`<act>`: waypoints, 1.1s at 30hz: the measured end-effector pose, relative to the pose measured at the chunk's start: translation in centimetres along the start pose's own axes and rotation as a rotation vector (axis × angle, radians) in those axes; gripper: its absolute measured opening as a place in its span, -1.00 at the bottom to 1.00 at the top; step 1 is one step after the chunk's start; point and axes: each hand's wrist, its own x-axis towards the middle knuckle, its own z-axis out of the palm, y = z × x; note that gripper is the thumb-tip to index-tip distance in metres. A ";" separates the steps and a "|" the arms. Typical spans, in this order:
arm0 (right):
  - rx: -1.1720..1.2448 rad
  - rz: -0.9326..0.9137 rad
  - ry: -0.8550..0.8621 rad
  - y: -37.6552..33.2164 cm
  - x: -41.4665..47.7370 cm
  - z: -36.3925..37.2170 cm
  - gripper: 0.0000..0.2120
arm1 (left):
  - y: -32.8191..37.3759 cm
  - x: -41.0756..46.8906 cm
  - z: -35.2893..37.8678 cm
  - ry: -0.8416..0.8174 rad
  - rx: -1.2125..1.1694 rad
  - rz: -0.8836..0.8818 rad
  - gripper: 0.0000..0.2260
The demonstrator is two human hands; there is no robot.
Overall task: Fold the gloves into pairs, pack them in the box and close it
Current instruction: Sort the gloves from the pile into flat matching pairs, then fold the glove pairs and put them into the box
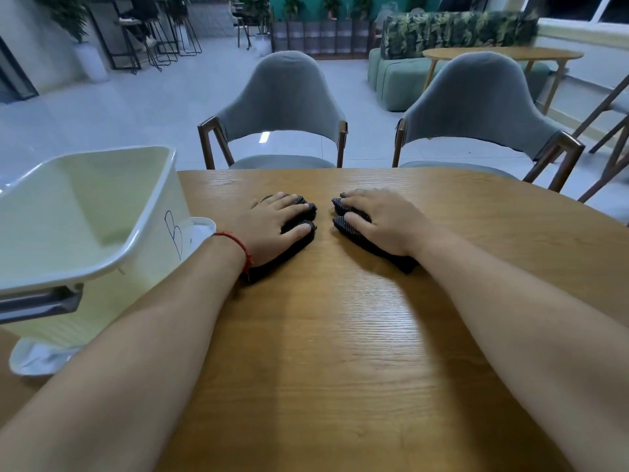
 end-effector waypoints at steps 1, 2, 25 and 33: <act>-0.026 -0.049 0.192 -0.5 -0.4 -0.3 -0.66 | 0.4 -0.6 -0.4 0.066 0.024 -0.007 -0.37; -0.058 -0.068 0.390 -1.0 -1.1 -0.7 -0.76 | 0.9 -1.4 -0.8 0.112 0.044 -0.030 -0.39; 0.123 0.529 0.298 -3.9 -8.6 -0.9 -0.86 | 2.7 -10.7 0.6 0.485 -0.365 -0.391 -0.85; 0.060 0.541 0.229 -4.5 -8.6 -1.3 -0.78 | 7.6 -12.3 0.6 0.380 -0.412 0.104 -0.86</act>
